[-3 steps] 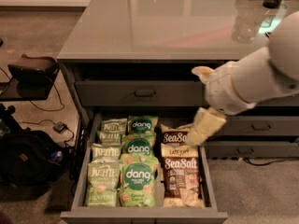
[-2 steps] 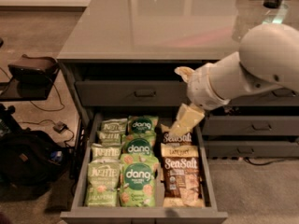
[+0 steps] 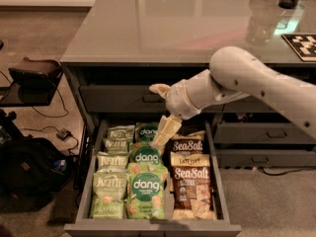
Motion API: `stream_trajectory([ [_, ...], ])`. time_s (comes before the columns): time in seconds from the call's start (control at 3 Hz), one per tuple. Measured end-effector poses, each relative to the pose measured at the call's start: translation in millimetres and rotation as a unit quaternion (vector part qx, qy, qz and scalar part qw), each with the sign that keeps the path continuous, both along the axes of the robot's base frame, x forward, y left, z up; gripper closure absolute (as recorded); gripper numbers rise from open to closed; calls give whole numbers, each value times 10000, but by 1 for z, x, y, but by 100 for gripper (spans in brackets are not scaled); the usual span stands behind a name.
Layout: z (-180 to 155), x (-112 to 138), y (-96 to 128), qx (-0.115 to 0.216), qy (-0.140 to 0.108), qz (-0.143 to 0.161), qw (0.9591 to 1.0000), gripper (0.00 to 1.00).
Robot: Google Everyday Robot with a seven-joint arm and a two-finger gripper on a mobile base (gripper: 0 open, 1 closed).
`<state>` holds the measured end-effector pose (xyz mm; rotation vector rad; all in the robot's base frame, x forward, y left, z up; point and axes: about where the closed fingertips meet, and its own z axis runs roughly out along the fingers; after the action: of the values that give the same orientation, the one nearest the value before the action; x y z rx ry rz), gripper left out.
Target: Pick green jalapeno chip bag from middle drawer and place on counter
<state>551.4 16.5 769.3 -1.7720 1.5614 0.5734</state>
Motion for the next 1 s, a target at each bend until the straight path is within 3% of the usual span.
stream_trajectory([
  [0.33, -36, -5, 31, -30, 68, 554, 9984, 0],
  [0.67, -76, -11, 50, -447, 62, 878, 9951, 0],
  [1.0, -125, -12, 63, -1127, 104, 1087, 9876, 0],
])
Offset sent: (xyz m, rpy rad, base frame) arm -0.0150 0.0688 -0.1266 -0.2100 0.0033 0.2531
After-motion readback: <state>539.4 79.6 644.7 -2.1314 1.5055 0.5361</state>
